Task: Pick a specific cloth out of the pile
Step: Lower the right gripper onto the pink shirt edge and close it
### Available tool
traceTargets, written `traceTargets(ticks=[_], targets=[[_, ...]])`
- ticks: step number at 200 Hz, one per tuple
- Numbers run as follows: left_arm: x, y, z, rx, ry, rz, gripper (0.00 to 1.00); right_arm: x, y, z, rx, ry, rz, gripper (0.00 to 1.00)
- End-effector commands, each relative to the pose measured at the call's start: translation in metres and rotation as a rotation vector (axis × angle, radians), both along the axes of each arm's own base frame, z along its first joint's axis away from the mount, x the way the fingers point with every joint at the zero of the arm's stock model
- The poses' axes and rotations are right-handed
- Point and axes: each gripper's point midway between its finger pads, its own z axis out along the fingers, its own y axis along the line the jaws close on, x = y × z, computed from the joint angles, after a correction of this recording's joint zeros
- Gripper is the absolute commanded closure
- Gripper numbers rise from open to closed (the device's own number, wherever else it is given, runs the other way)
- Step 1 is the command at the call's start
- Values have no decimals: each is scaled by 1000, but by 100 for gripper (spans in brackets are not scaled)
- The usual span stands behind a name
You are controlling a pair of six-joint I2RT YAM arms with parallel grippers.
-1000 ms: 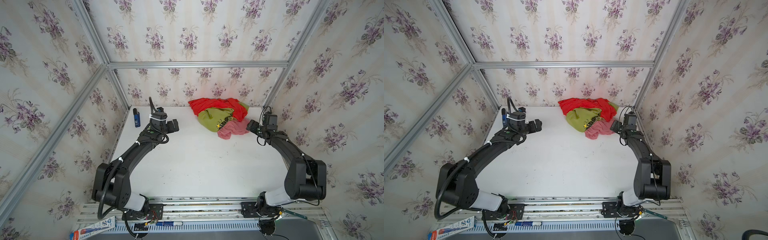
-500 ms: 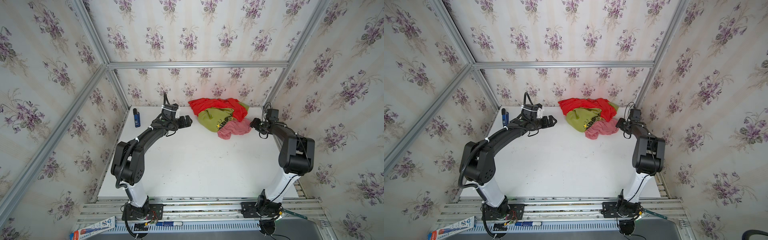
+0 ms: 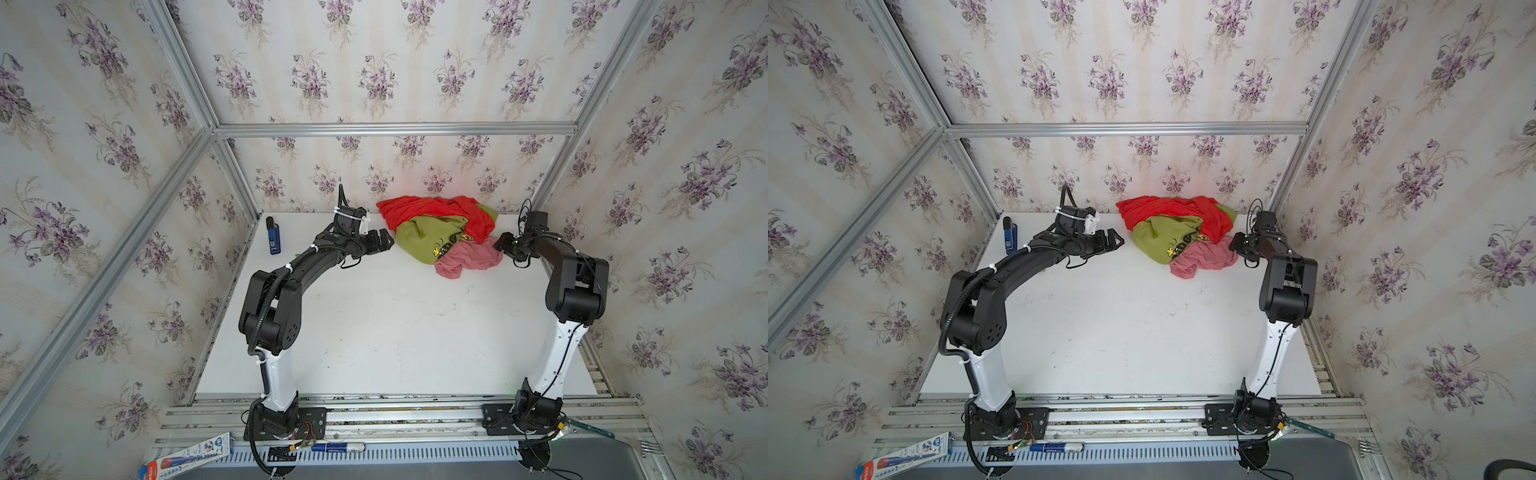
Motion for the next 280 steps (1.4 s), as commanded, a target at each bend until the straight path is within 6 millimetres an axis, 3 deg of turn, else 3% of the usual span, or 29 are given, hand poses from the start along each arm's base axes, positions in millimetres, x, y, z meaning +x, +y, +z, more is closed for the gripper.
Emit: traceTargets(ticks=[1,80,149,223,280], targets=[[1,-4,3,-17,1,-5,2,5,6,0,47,-4,10,45],[1,-4,3,-13,-1,1,2,10,19,-12,135,-12,14,47],[-2,-1,1,-7,3,5,2,13,30,-7,195,-66,41,65],[-7,-1,7,-16,-2,3,0,12,42,29,247,-158,79,83],[-9,0,15,-31,-18,8,0,8,55,71,310,-233,115,92]])
